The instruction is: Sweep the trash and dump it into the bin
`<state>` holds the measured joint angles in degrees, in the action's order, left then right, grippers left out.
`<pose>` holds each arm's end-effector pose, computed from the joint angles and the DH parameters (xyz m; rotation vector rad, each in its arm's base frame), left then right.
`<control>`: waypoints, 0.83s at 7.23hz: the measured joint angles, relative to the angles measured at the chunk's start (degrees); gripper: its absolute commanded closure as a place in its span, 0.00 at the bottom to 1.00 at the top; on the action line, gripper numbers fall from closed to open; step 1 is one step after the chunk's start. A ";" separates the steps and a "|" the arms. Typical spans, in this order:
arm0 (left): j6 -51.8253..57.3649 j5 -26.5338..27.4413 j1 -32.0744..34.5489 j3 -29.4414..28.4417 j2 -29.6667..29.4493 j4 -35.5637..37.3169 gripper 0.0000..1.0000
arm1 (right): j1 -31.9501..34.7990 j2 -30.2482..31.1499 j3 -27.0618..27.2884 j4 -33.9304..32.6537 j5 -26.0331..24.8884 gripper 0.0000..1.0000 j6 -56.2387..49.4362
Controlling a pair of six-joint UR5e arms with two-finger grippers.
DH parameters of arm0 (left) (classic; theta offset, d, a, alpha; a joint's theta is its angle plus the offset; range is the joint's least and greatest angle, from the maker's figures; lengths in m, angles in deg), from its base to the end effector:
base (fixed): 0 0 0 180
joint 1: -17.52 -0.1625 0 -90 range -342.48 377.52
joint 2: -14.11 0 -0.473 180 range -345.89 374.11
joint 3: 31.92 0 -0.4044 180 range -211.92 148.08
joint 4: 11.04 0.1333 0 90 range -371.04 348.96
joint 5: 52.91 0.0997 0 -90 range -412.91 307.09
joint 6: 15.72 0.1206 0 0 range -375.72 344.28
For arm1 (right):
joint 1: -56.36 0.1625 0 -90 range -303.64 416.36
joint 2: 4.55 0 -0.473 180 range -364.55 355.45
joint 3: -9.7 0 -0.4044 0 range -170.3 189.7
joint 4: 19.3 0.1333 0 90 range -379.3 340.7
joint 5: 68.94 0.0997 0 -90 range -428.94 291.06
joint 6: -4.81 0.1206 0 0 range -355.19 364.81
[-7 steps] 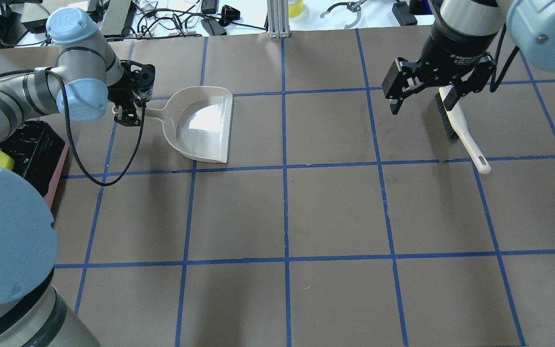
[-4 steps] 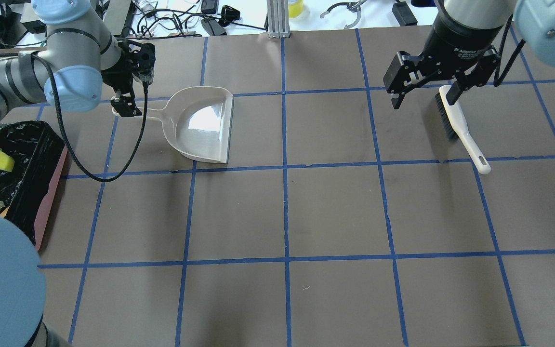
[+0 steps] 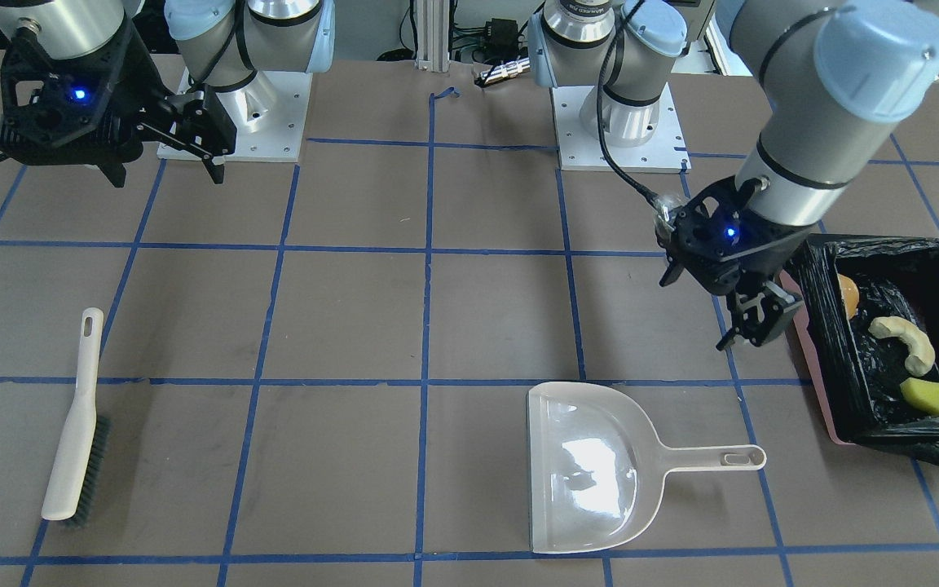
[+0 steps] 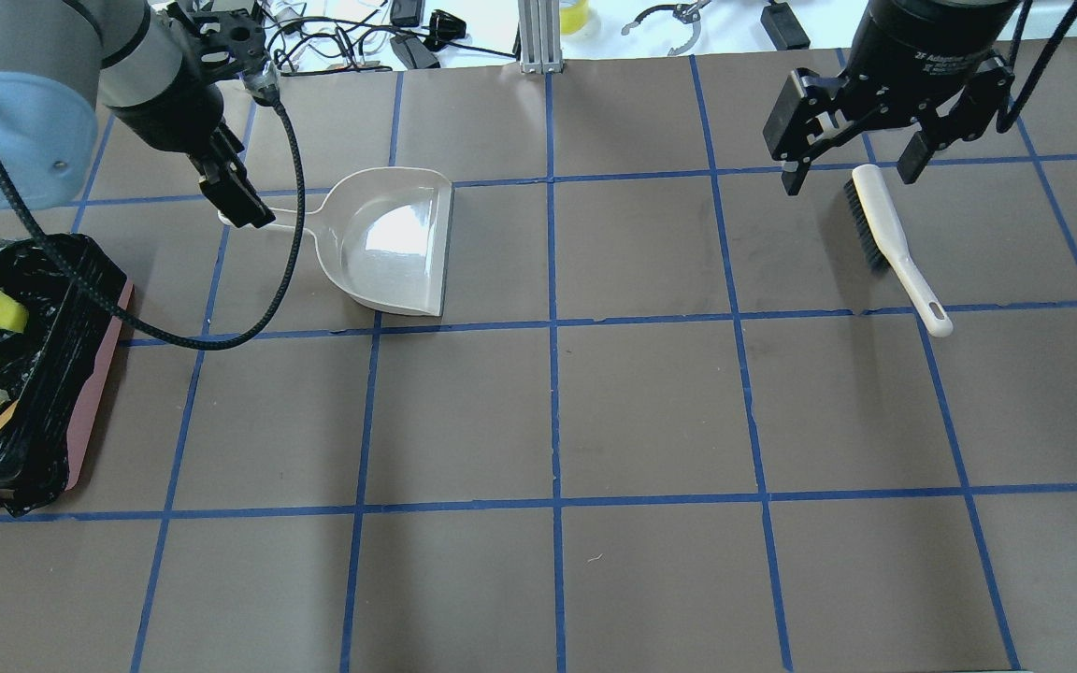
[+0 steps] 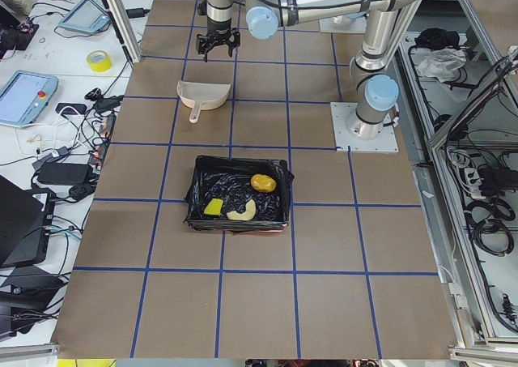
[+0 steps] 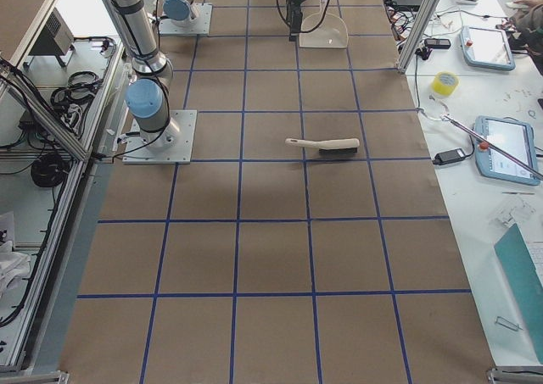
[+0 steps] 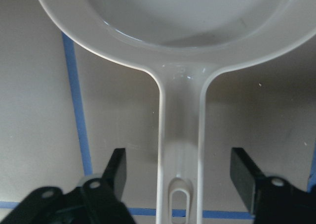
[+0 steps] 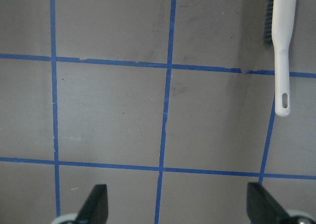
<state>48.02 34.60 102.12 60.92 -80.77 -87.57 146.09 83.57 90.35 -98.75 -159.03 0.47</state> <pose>-0.0860 -0.5628 0.4696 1.5217 2.7191 -0.1673 0.1307 -0.5102 0.5620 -0.1116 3.1379 0.0844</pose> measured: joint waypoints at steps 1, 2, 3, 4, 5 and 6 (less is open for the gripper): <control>-9.48 -0.41 0.50 1.90 3.87 -3.25 0.02 | 0.00 -0.15 -0.23 -0.65 -0.33 0.00 0.01; -19.42 -0.58 0.86 3.42 6.99 -5.11 0.02 | 0.01 -0.43 -0.24 -2.27 -0.70 0.00 0.03; -30.87 -0.06 1.17 4.19 9.07 -6.49 0.02 | 0.01 -0.63 -0.15 -4.00 -0.87 0.00 0.05; -44.44 0.82 1.70 4.28 9.99 -7.44 0.02 | 0.01 -0.70 0.01 -4.93 -0.93 0.00 0.09; -57.76 2.15 2.94 4.06 9.92 -7.77 0.02 | 0.01 -0.73 0.13 -5.28 -0.91 0.00 0.13; -65.98 3.94 4.48 3.75 9.70 -8.01 0.02 | 0.01 -0.75 0.24 -5.39 -0.88 0.00 0.15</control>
<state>-17.96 38.54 106.59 64.67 -71.06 -95.59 146.09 82.82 90.59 -104.14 -159.91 0.62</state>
